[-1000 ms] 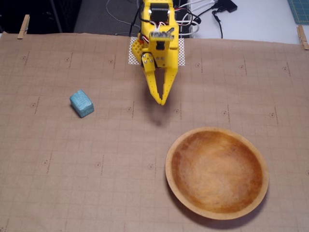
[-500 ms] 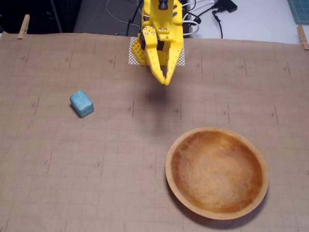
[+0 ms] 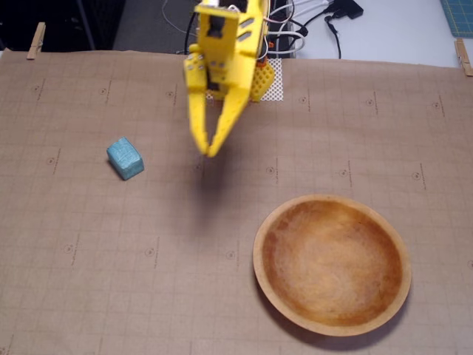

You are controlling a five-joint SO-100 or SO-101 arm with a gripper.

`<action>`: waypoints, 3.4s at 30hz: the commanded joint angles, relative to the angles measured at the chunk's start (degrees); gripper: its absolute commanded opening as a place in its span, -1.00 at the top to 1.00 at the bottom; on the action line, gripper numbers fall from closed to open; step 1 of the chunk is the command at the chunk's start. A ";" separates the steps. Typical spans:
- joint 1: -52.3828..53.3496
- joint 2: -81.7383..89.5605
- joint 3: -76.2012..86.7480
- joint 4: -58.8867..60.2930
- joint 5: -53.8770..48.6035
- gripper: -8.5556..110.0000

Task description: Grasp a blue block and put it in the bowl.

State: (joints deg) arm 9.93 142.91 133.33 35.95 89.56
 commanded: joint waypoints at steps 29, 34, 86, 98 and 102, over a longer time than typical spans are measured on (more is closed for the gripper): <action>9.76 -5.54 -7.03 -1.41 4.39 -0.03; 14.24 -5.98 -6.59 -0.62 3.78 -0.02; 23.73 -34.54 -14.33 20.92 0.62 -0.03; 23.64 -41.13 -14.33 16.00 1.67 -0.03; 24.17 -43.07 -14.33 15.03 4.66 -0.03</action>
State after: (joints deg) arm 33.66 99.67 123.31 51.77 92.64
